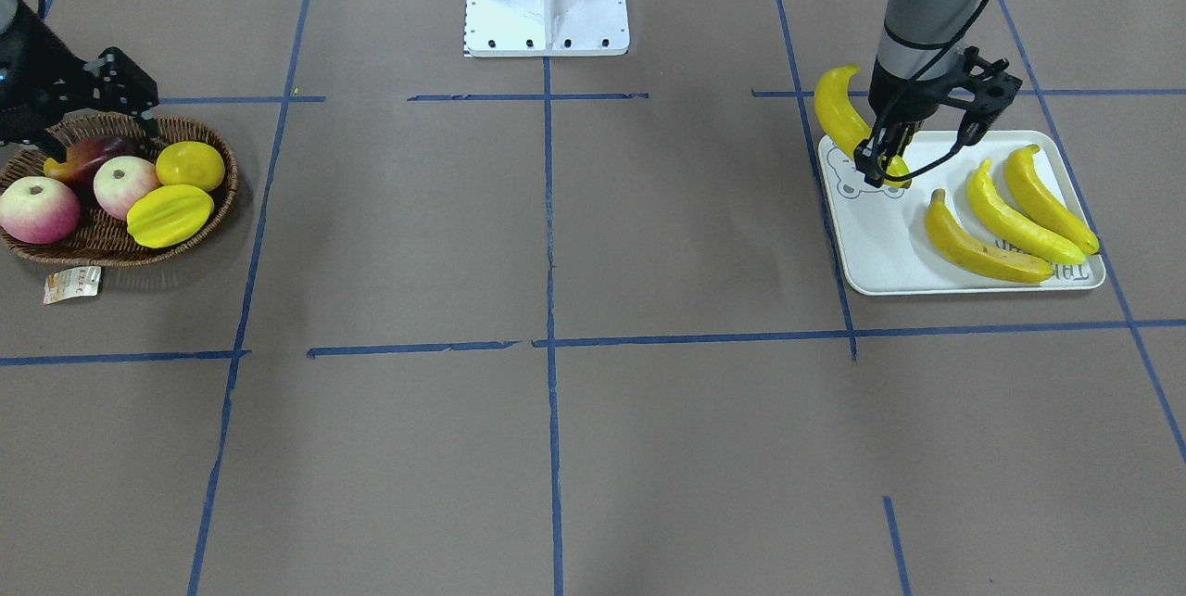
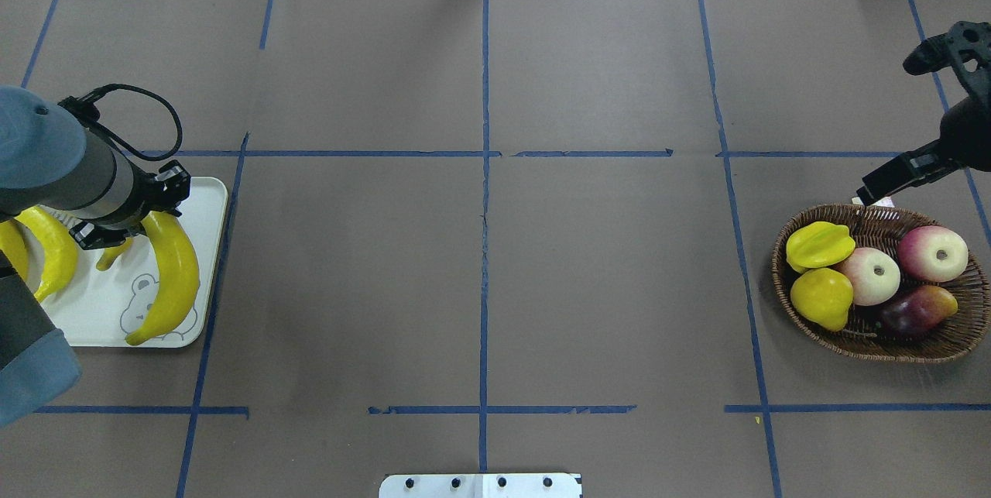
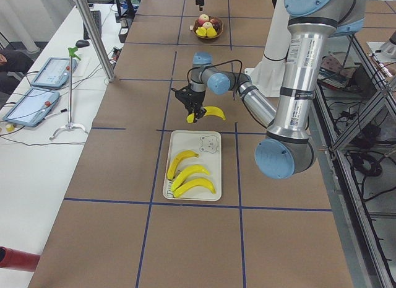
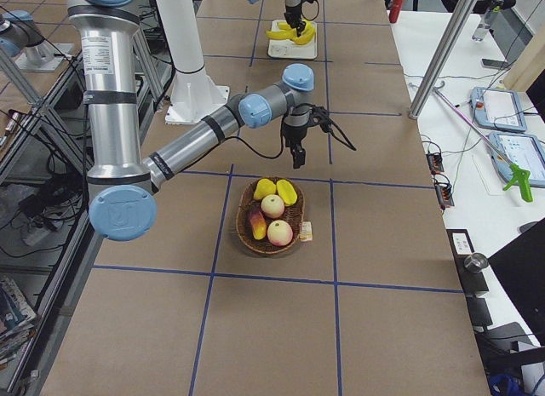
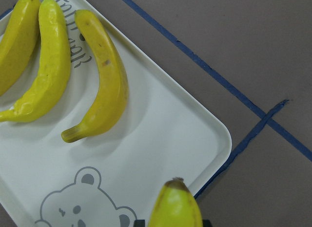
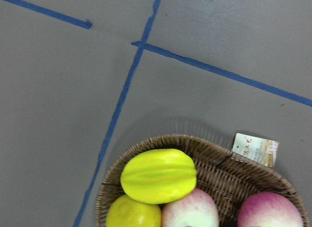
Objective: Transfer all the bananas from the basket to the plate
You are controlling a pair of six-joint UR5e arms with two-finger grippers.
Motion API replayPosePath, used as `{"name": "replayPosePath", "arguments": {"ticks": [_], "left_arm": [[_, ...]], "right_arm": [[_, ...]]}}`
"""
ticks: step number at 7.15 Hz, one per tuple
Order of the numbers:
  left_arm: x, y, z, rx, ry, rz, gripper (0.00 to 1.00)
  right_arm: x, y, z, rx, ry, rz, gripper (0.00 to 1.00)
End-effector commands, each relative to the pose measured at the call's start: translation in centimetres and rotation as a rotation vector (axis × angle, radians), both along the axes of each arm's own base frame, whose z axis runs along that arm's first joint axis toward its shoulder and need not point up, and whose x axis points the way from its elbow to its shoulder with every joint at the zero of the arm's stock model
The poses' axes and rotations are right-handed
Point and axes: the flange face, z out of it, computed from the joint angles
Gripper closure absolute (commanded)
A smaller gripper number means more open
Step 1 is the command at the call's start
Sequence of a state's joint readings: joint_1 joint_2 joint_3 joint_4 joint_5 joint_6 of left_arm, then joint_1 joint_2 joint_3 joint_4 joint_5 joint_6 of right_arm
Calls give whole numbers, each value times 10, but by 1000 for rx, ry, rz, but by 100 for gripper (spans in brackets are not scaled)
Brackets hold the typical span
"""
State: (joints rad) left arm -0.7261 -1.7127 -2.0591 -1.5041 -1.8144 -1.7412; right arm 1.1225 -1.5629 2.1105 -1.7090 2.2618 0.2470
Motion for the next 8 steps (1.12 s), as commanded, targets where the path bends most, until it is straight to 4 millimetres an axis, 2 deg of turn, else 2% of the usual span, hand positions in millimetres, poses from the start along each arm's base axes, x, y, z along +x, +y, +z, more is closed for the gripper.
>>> {"name": "replayPosePath", "arguments": {"ticks": [1,2,5,7,8], "left_arm": [[2,-8,25,7,2,-2,100],[-11,-4,49,31,9,7,100],[-29,-42,104,44,11,-65,100],[-24,-49,125,0,19,-126,100],[-29,-57,137,-4,15,-145,100]], "right_arm": [[43,-3,40,19,-11,-43,0],[48,-4,45,23,-8,-47,0],[50,-1,48,20,-8,-46,0],[50,-1,45,26,-10,-44,0],[51,-1,45,26,-10,-44,0]]}}
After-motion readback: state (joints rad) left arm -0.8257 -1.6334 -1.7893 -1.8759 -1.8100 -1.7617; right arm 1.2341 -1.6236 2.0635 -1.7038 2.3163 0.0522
